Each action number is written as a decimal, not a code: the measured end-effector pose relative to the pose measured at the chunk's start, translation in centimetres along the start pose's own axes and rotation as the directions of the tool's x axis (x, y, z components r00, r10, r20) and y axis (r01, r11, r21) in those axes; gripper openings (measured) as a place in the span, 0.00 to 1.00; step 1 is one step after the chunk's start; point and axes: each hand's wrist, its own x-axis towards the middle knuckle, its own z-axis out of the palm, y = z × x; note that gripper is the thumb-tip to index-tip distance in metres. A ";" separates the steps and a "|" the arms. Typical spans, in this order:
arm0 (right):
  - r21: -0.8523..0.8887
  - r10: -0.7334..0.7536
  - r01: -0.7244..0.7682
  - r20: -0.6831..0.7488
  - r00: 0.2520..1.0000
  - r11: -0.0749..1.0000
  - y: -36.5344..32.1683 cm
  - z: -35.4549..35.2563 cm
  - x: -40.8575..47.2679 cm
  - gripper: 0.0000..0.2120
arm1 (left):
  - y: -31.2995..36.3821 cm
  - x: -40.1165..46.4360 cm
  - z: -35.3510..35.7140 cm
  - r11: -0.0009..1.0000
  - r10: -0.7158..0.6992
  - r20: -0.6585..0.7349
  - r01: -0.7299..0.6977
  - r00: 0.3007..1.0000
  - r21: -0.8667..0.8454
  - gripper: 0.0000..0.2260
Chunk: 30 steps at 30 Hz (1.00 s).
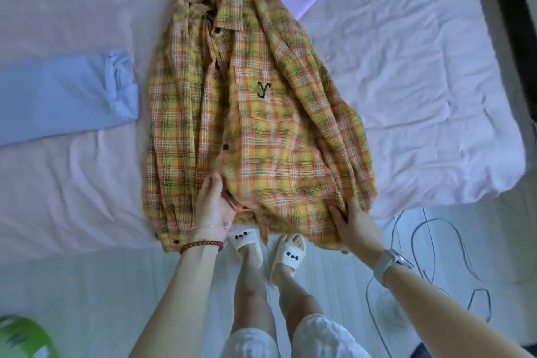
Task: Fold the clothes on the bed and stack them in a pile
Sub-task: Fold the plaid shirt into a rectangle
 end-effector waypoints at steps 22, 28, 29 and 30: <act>-0.051 -0.302 0.298 -0.137 0.943 0.953 -12.6 -4.1 3.6 0.19 | 6.8 3.3 -0.3 0.286 0.367 -0.026 -0.086 0.930 0.954 0.10; -0.024 -0.424 0.425 -0.140 0.895 0.905 -22.4 -4.8 9.7 0.17 | 14.8 11.3 -0.3 0.269 0.503 -0.058 -0.093 0.862 0.959 0.15; -0.011 -0.427 0.429 -0.131 0.895 0.903 -24.0 -4.6 10.9 0.17 | 15.8 12.8 -0.5 0.277 0.491 -0.079 -0.069 0.868 0.958 0.20; 0.011 -0.422 0.426 -0.114 0.899 0.905 -25.6 -4.2 12.0 0.17 | 16.7 14.3 -0.9 0.291 0.445 -0.103 -0.034 0.889 0.956 0.25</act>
